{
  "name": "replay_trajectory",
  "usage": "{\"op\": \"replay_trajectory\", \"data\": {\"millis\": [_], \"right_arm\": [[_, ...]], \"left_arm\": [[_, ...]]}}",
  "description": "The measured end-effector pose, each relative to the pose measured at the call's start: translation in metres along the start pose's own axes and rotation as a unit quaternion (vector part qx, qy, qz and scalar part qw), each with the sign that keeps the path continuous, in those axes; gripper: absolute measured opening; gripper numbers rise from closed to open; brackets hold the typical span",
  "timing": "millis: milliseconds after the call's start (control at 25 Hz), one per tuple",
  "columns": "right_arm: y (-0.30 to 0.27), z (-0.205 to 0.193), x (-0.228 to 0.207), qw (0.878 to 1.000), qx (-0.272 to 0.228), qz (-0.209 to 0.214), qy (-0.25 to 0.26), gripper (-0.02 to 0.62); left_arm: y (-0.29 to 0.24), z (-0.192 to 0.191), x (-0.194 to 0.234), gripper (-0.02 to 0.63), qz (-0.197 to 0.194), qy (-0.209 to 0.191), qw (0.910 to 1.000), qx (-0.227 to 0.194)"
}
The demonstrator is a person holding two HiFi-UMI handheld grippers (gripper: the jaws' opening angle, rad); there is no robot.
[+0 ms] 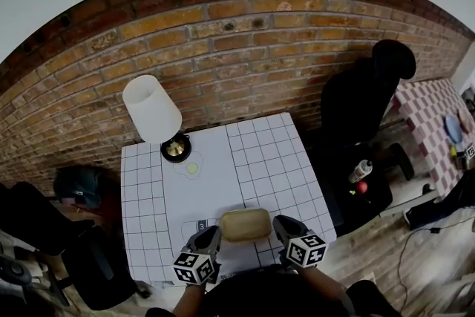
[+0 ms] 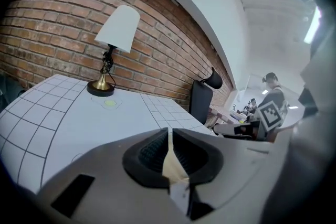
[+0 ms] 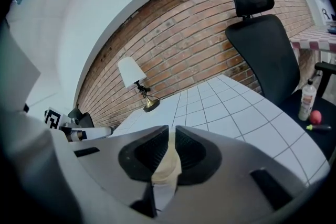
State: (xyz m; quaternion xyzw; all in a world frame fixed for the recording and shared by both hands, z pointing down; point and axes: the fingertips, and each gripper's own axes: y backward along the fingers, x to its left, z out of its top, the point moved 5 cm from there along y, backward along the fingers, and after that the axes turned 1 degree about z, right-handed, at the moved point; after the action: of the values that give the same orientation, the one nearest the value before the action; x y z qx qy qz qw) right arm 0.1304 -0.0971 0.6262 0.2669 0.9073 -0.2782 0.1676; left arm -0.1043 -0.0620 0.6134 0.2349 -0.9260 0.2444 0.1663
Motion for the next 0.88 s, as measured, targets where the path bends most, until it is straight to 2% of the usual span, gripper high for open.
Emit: {"op": "replay_trajectory", "data": {"millis": [120, 320, 520, 720, 880], "right_arm": [[-0.005, -0.007, 0.001, 1.000, 0.012, 0.006, -0.006, 0.086], [-0.011, -0.018, 0.002, 0.999, 0.032, 0.012, -0.010, 0.127], [-0.015, -0.025, 0.002, 0.999, 0.049, 0.013, -0.016, 0.130], [-0.018, -0.029, 0.003, 0.998, 0.059, 0.015, -0.017, 0.132], [-0.018, -0.030, 0.002, 0.998, 0.062, 0.014, -0.019, 0.132]], "left_arm": [[-0.004, -0.005, 0.001, 0.028, -0.002, 0.012, 0.9999, 0.007], [-0.010, -0.015, 0.003, 0.106, -0.008, 0.031, 0.9991, 0.028], [-0.018, -0.030, 0.001, 0.169, -0.018, 0.038, 0.9969, 0.066], [-0.026, -0.038, -0.002, 0.178, -0.025, 0.036, 0.9946, 0.094], [-0.029, -0.040, -0.001, 0.187, -0.020, 0.042, 0.9942, 0.097]]}}
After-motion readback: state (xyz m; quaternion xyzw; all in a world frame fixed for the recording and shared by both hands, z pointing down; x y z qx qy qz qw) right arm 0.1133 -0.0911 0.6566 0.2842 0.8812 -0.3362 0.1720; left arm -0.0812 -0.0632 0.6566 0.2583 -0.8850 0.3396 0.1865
